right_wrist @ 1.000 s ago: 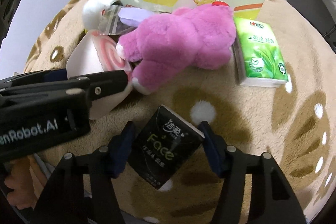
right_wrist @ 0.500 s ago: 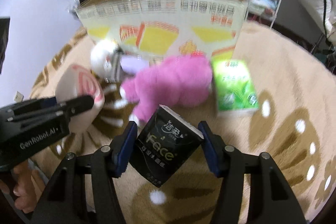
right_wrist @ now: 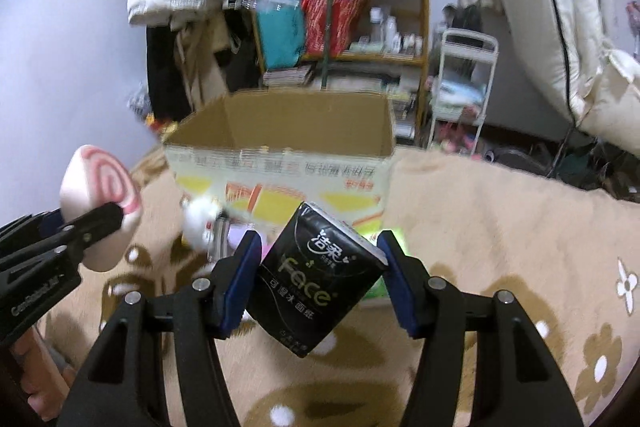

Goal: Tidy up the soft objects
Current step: 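Carry both items over the cardboard box and open both tools to drop them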

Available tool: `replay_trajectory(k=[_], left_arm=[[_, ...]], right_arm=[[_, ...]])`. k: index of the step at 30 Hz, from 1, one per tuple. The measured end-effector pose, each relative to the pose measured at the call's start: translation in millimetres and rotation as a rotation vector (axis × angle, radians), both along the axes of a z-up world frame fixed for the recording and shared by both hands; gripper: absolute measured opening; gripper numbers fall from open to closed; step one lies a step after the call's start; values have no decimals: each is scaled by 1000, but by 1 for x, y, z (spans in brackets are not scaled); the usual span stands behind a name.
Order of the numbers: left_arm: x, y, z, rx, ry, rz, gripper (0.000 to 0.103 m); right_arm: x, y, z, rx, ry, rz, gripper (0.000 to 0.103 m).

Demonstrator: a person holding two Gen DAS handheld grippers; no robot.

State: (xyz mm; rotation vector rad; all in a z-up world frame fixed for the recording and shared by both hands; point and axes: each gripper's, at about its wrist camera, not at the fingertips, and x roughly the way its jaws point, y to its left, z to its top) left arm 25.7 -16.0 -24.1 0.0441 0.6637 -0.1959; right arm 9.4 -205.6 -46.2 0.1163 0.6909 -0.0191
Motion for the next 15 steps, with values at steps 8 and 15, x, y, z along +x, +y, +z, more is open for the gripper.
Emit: replay_trajectory(k=[8,15], left_arm=[[-8,3,20,4,-125,18,37],[-9,1,32,14,-216,14,38]], right_arm=[[-4,-13,23,13,-110,-27,63],[-3,-24,41,30,-200,-54,63]])
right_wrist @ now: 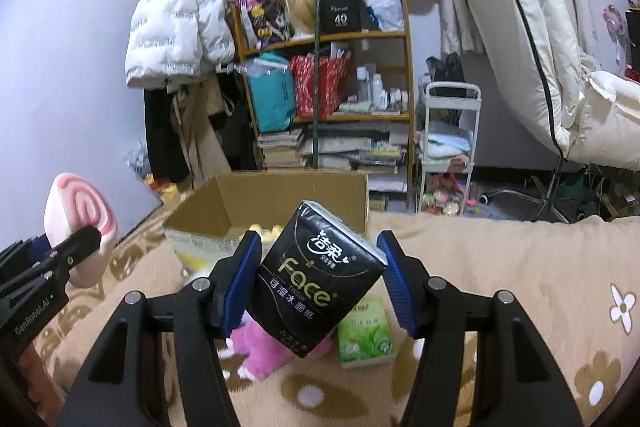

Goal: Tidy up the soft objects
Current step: 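Carry both items over the cardboard box and open both tools to drop them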

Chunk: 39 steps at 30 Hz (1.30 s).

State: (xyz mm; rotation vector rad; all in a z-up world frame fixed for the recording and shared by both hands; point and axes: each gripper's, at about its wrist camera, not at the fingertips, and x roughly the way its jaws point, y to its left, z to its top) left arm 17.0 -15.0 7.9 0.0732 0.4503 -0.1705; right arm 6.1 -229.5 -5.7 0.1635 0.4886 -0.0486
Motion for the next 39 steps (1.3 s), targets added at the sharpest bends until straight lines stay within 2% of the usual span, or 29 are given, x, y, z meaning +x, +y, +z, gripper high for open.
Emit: replay_trajectory(k=[8,14,25,39], left_arm=[[9,-8,13,-6,-88,-6,38],[24,-12,17,-17,-111,-18,38],[55,-29,20,16,-157,-52,39],[101,-33,1,0,-100,-65,39]], right_arm=[[10,-12,9,9,-61,-14,63],[23,-11,14,-15,-99,11,63],[56,-6,22,-56,-146,62,63],[92,-15,14,17,-142,74,63]])
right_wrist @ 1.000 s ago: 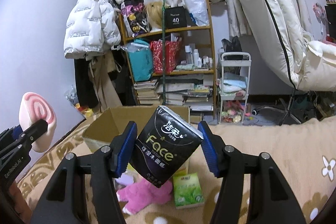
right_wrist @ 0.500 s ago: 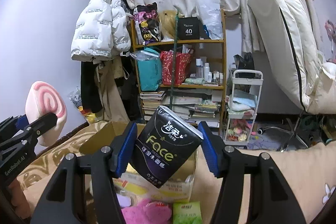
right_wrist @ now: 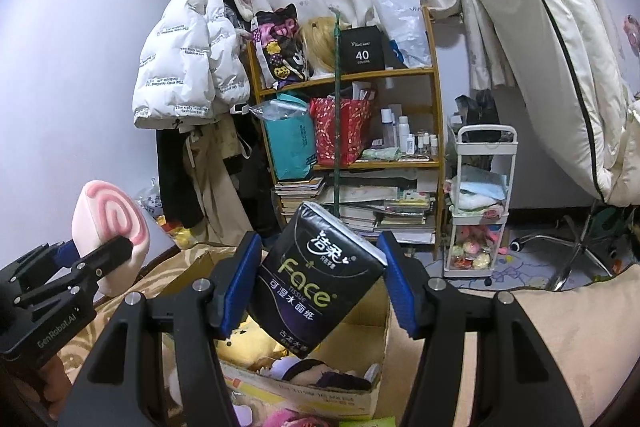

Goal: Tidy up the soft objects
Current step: 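Carry both items over the cardboard box and open both tools to drop them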

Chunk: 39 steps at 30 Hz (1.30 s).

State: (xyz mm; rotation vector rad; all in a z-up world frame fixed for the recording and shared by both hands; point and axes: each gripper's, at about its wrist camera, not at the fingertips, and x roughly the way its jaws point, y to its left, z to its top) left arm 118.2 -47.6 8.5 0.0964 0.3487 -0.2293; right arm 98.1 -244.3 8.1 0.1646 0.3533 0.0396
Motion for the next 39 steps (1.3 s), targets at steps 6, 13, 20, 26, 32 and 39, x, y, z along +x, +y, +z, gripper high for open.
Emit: replay_trajectory(k=[6,13,20,26,32,39], left_arm=[[12,-2,-13,-6,46,-22,39],[17,-10,-29,8,89,-52,40],[18,-22,-40,45,119,-85,44],[21,-29,-48,68,170,-117,49],[23,-31,-50,75,186,-117,56],[24,-27,-50,82,184,-103,77]], right_arm=[[14,-2,-12,22,25,18,63],[25,-4,-28,50,72,52,63],[32,-6,-44,75,125,73,63],[39,-8,-56,98,187,84,65],[41,-17,-63,142,218,89,65],[43,-19,-65,168,245,106,65]])
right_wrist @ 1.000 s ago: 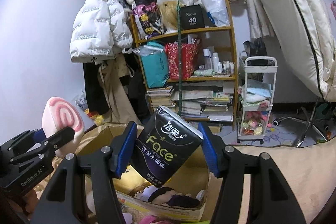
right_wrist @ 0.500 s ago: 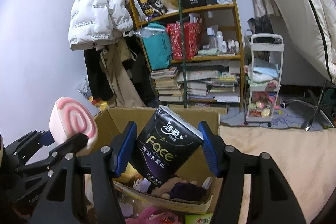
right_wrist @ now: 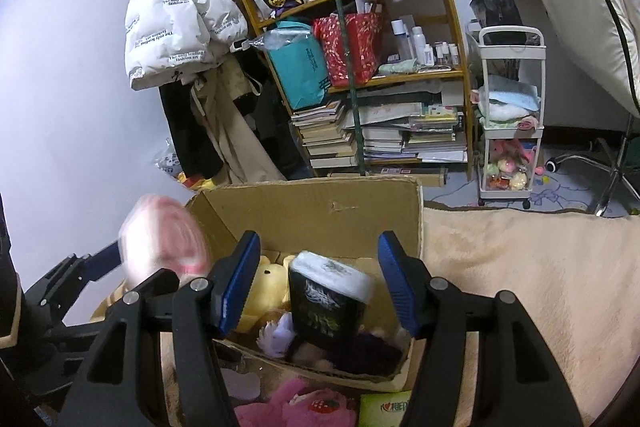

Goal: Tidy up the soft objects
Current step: 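Carry both items over the cardboard box and open both tools to drop them, then withdraw both open tools from the box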

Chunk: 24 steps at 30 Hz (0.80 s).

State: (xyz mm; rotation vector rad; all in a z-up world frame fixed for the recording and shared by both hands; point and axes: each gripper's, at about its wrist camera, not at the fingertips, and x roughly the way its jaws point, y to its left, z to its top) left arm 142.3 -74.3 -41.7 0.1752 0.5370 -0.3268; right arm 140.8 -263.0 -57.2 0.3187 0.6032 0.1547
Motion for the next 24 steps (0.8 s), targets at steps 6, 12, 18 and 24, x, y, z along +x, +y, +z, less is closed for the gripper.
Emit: replay_trajectory(k=[6,12,18,24], left_arm=[[-1,5,2,1,10,14,84],[-4,12,8,18,22,48,95],[-15,23,15,20,24,70,96],[-24,31,18,57,61,99,97]], right_arm=[[-4,-1,2,6,-5,-1,84],[-14,-1,9,8,-38,-7,103],[-26,-3,17,-4,-44,-32,103],[-43,-7,22,-16,-38,-50,103]])
